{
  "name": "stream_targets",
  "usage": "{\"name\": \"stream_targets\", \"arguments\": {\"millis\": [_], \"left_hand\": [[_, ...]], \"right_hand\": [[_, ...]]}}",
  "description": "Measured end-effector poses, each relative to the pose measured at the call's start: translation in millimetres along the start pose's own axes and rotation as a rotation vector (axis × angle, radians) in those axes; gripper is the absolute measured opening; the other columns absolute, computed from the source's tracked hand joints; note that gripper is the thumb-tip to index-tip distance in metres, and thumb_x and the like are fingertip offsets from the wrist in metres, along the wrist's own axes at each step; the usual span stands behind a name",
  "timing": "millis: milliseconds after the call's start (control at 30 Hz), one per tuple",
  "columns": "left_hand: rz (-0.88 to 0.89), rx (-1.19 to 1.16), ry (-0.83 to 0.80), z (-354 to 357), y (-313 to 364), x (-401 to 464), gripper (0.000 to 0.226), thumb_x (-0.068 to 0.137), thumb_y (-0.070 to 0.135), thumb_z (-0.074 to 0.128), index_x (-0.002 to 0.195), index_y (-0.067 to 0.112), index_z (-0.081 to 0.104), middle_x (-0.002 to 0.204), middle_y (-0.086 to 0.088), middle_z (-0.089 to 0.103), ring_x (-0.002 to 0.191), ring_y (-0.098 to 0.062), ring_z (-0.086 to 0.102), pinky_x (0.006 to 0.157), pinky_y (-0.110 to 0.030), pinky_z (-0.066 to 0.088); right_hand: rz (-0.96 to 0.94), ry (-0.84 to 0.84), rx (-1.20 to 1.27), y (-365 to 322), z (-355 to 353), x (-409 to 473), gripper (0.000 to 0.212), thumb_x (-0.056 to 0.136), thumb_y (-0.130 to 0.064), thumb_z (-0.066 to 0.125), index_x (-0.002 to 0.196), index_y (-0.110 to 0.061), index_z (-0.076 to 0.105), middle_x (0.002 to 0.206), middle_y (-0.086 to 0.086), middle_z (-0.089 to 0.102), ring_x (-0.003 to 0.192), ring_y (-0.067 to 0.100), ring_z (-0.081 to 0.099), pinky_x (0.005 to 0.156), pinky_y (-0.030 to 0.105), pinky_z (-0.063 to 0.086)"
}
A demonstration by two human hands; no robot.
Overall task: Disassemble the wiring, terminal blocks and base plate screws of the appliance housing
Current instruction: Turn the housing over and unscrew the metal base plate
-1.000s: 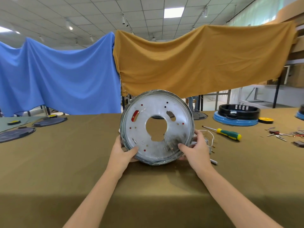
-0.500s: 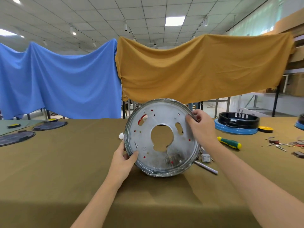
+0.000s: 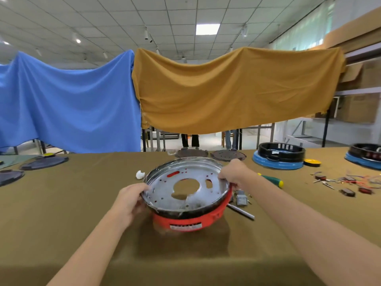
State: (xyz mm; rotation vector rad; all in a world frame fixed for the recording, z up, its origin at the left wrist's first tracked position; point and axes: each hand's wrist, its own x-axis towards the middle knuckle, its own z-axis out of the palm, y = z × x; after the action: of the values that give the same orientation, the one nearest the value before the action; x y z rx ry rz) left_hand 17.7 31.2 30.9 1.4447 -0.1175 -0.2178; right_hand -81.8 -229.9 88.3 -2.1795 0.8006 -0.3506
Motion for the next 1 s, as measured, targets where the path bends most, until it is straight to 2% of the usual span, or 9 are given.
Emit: {"name": "stream_targets", "arguments": {"millis": [167,233,367,467,533,667,733,867,1000], "left_hand": [[-0.08,0.137,-0.088,1,0,7,0.017,0.08,0.0,0.058,0.075,0.014,0.065,0.062,0.0,0.055,0.062,-0.015,0.048,0.06,-0.026,0.04],[-0.068,0.208,-0.124,1,-4,11,0.024,0.077,-0.007,0.052,0.076,0.013,0.067,0.063,-0.001,0.056,0.061,-0.014,0.049,0.06,-0.025,0.041],[-0.045,0.196,-0.043,8,-3,23,0.029,0.072,-0.012,0.049,0.074,0.009,0.069,0.063,-0.005,0.055,0.055,-0.017,0.048,0.049,-0.021,0.042],[-0.033,0.101,0.013,21,-1,29,0.03,0.07,-0.014,0.049,0.057,0.009,0.064,0.057,-0.008,0.05,0.05,-0.021,0.043,0.047,-0.02,0.037],[-0.019,0.016,0.043,28,-3,36,0.031,0.07,-0.015,0.051,0.056,0.007,0.066,0.056,-0.009,0.054,0.051,-0.023,0.047,0.048,-0.023,0.04],[0.029,-0.125,0.084,33,-15,45,0.023,0.077,-0.008,0.064,0.094,0.003,0.075,0.091,-0.019,0.073,0.081,-0.033,0.066,0.077,-0.041,0.055],[0.06,-0.191,0.067,32,-23,48,0.026,0.08,-0.004,0.065,0.104,0.003,0.073,0.096,-0.019,0.074,0.084,-0.031,0.069,0.075,-0.037,0.056],[0.168,-0.183,0.088,32,-25,50,0.026,0.083,-0.007,0.059,0.098,0.008,0.073,0.093,-0.012,0.075,0.073,-0.021,0.07,0.057,-0.025,0.058],[0.203,-0.176,0.101,37,-25,52,0.027,0.085,-0.007,0.056,0.099,0.008,0.073,0.1,-0.012,0.073,0.081,-0.023,0.068,0.068,-0.03,0.06]], "right_hand": [[0.104,-0.13,0.005,26,16,2,0.006,0.088,0.003,0.061,0.093,0.005,0.062,0.072,0.014,0.066,0.052,0.022,0.064,0.064,0.034,0.062],[0.096,-0.18,0.075,33,13,6,0.009,0.087,-0.001,0.065,0.094,0.005,0.062,0.066,0.012,0.067,0.049,0.02,0.065,0.055,0.031,0.061],[-0.014,-0.096,0.223,53,-11,27,0.037,0.095,-0.039,0.064,0.098,-0.002,0.065,0.078,0.007,0.071,0.062,0.015,0.068,0.052,0.024,0.054],[-0.115,0.255,-0.054,85,-31,54,0.017,0.099,-0.023,0.058,0.105,-0.009,0.063,0.096,0.005,0.065,0.084,0.018,0.059,0.071,0.03,0.049],[-0.082,0.375,-0.274,112,-39,72,0.019,0.096,-0.016,0.06,0.114,-0.009,0.062,0.109,0.008,0.063,0.098,0.022,0.053,0.082,0.033,0.046],[-0.067,0.46,-0.509,150,-39,96,0.037,0.093,-0.026,0.062,0.128,-0.015,0.056,0.122,0.008,0.055,0.115,0.025,0.046,0.098,0.038,0.043],[-0.121,0.553,-0.628,160,-34,107,0.036,0.094,-0.032,0.058,0.127,-0.017,0.058,0.125,0.007,0.056,0.119,0.025,0.046,0.099,0.04,0.042],[-0.075,0.483,-0.766,161,-31,131,0.047,0.095,-0.043,0.049,0.136,-0.021,0.048,0.144,0.012,0.044,0.139,0.032,0.03,0.111,0.055,0.026],[0.023,0.361,-0.783,162,-28,156,0.047,0.096,-0.042,0.043,0.139,-0.022,0.046,0.146,0.014,0.045,0.141,0.035,0.032,0.115,0.066,0.012]]}}
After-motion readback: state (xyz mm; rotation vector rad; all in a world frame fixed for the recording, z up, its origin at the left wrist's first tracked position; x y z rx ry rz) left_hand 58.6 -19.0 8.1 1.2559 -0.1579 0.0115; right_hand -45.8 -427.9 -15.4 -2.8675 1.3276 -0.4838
